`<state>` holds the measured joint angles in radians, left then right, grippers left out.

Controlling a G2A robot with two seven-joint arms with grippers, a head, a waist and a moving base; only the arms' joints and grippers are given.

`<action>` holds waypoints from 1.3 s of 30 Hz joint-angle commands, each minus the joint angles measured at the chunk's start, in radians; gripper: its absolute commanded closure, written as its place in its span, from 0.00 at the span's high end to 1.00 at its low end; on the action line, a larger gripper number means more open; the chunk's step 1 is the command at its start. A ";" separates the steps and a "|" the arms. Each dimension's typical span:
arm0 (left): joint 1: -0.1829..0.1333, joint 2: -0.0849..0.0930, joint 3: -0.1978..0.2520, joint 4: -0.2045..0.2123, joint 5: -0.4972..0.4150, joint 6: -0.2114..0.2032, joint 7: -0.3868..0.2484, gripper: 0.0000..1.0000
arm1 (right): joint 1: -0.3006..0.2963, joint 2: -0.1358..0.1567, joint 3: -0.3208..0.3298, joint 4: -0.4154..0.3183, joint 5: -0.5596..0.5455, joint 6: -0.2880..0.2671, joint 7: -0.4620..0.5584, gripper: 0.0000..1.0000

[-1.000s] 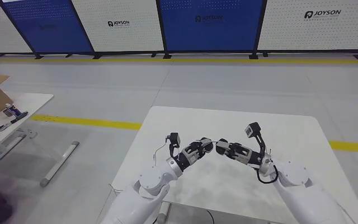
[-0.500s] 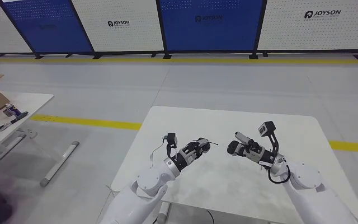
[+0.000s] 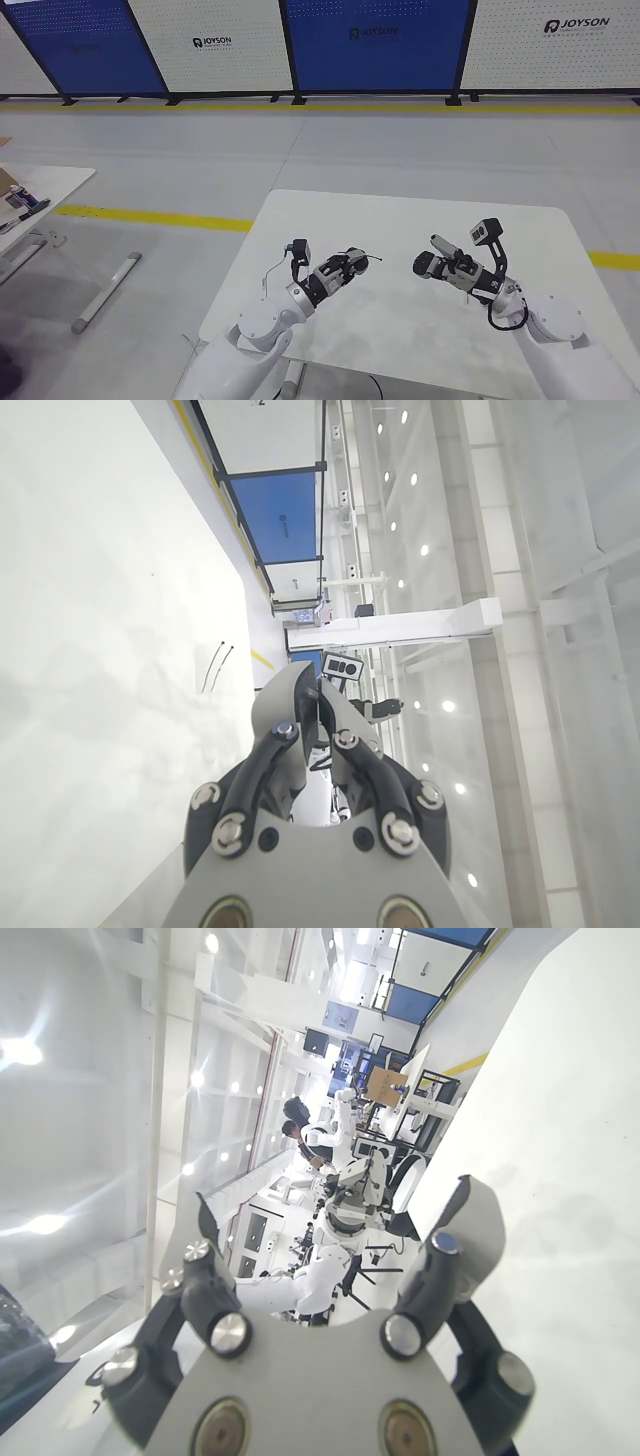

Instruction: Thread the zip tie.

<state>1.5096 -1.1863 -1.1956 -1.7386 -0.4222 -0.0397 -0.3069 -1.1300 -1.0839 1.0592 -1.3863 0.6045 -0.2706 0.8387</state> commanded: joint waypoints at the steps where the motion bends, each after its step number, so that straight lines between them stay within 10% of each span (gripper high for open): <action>1: -0.004 0.000 -0.001 0.001 0.018 -0.017 0.011 0.00 | 0.000 0.000 0.000 0.000 0.000 0.000 0.000 1.00; 4: -0.009 -0.001 0.005 0.033 0.131 -0.098 0.073 0.00 | 0.000 0.000 0.000 0.000 0.000 0.000 0.000 1.00; 10: -0.013 0.005 -0.065 0.069 -0.007 -0.162 -0.008 0.00 | 0.000 0.000 0.000 0.000 0.000 0.000 0.000 1.00; 20: 0.163 0.032 -0.229 -0.131 -0.124 -0.299 -0.193 0.00 | 0.000 0.000 0.000 0.000 0.000 0.000 0.000 1.00; 30: 0.251 0.018 -0.313 -0.238 -0.227 -0.300 -0.327 0.00 | 0.000 0.000 0.000 0.000 0.000 0.000 0.000 1.00; 39: 0.262 0.002 -0.343 -0.210 -0.091 -0.300 -0.335 0.00 | 0.000 0.000 0.000 0.000 0.000 0.000 0.000 1.00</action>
<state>1.7761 -1.1843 -1.5403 -1.9585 -0.5495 -0.3400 -0.6485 -1.1300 -1.0839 1.0592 -1.3863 0.6045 -0.2706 0.8387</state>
